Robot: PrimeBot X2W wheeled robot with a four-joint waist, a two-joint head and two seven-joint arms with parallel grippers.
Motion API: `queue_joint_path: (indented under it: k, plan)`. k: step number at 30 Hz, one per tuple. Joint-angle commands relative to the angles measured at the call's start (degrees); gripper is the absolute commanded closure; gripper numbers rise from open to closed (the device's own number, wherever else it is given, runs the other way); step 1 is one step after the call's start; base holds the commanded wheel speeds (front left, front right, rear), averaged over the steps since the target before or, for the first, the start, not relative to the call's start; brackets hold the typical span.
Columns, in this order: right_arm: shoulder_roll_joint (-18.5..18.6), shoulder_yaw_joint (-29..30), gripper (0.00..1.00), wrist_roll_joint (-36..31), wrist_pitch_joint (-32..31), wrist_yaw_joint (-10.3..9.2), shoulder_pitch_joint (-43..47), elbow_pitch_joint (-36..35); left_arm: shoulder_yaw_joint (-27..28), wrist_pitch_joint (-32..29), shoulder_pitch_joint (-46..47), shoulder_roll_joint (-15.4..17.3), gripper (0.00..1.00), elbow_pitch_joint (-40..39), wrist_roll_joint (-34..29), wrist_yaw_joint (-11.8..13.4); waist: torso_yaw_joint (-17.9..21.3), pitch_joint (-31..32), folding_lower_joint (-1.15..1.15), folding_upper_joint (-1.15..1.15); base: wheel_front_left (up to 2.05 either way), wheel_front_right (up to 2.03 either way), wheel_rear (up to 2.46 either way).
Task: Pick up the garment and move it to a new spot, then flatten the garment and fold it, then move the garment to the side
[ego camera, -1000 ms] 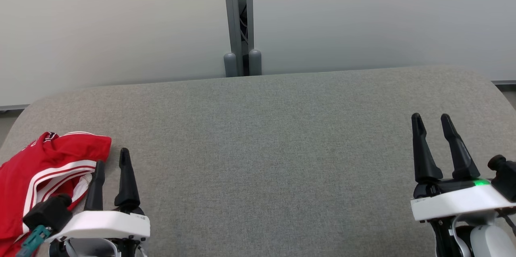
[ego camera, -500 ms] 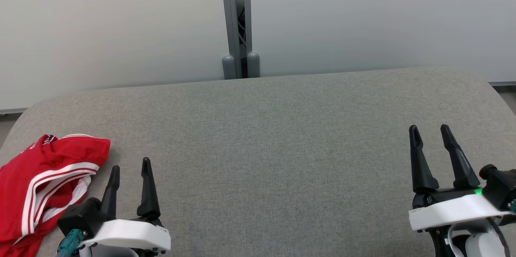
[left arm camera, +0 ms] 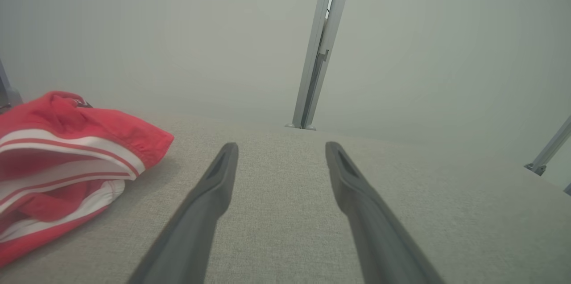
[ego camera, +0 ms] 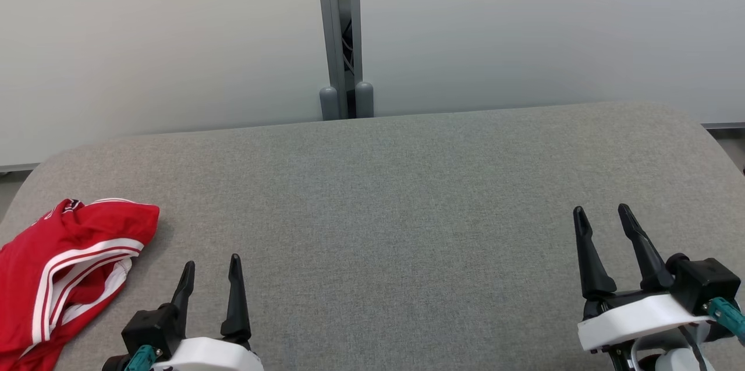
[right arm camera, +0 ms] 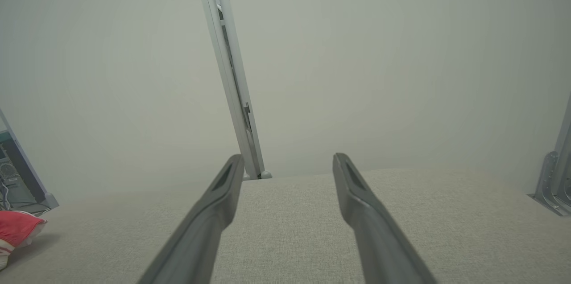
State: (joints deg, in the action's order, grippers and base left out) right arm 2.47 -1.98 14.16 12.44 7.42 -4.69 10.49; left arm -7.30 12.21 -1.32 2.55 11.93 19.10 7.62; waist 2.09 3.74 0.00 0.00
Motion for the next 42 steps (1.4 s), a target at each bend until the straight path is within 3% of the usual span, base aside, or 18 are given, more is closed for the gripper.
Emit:
queue_joint_path:
  k: [1, 23, 42]
  plan:
    - [0.5, 0.0, 0.0, -1.1, 0.7, 0.11, 0.2, 0.3, -0.2, 0.6, -0.2, 0.4, 0.0, 0.0, -1.5, -0.1, 0.0, 0.1, 0.0, 0.0, 0.0, 0.0, 0.0]
    - [0.6, -0.7, 0.0, -9.4, 2.9, 0.11, 0.9, 2.4, -2.2, 3.1, -1.9, 0.5, 0.0, 0.0, -8.7, 1.6, 0.6, 1.0, 0.0, 0.0, 0.0, 0.0, 0.0]
    - [0.6, -0.9, 0.0, -7.7, 2.8, 0.11, 0.5, 4.1, -1.7, 3.1, -1.5, 0.5, 0.0, 0.8, -7.5, 1.1, 0.2, 0.8, 0.0, 0.0, 0.0, 0.0, 0.0]
